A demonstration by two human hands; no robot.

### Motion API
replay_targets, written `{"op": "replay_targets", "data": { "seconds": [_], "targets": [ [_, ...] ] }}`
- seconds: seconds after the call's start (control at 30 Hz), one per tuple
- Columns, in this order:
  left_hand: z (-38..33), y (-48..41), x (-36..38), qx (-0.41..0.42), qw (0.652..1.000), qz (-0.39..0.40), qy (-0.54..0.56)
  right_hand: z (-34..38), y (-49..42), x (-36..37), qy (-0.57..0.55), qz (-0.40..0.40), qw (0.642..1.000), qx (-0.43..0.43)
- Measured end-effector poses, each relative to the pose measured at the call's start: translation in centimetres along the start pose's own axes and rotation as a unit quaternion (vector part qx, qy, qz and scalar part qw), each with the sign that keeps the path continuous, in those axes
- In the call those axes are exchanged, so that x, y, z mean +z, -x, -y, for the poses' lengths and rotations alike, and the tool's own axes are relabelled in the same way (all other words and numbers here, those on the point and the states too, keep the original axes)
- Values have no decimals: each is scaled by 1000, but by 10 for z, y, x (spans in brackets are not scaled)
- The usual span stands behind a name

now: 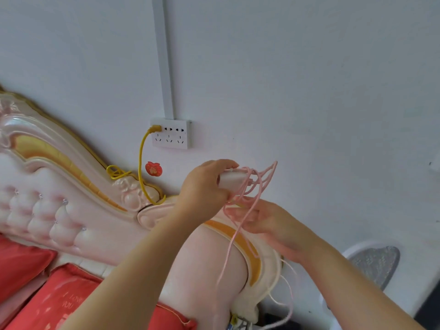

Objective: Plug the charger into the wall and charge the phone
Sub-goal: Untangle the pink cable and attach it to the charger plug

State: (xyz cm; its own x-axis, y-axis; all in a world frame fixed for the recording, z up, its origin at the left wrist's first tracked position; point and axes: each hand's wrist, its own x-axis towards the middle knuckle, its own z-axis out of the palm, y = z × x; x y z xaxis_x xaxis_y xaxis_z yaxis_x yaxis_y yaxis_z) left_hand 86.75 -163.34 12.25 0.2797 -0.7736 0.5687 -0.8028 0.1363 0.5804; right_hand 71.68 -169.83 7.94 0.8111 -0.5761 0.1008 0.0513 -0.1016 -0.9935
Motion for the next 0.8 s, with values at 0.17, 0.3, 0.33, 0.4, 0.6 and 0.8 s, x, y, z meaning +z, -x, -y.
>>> {"op": "replay_targets", "data": {
  "seconds": [0.17, 0.3, 0.33, 0.4, 0.6, 0.8],
  "targets": [
    [4, 1, 3, 18, 999, -6, -48, 6, 0, 15, -132, 1, 990, 48],
    [5, 6, 9, 63, 994, 15, -83, 9, -6, 29, -163, -91, 982, 29],
    [5, 7, 10, 74, 993, 19, -91, 10, -6, 31, -160, -106, 981, 23],
    [7, 9, 10, 82, 992, 21, -95, 10, -8, 32, -146, -133, 980, 13],
    [16, 11, 6, 47, 992, -2, -117, 8, -10, 22, 65, -178, 981, 29],
    [31, 13, -1, 48, 984, 5, -169, 17, 2, -5, 157, -152, 976, -11]
  ]
}}
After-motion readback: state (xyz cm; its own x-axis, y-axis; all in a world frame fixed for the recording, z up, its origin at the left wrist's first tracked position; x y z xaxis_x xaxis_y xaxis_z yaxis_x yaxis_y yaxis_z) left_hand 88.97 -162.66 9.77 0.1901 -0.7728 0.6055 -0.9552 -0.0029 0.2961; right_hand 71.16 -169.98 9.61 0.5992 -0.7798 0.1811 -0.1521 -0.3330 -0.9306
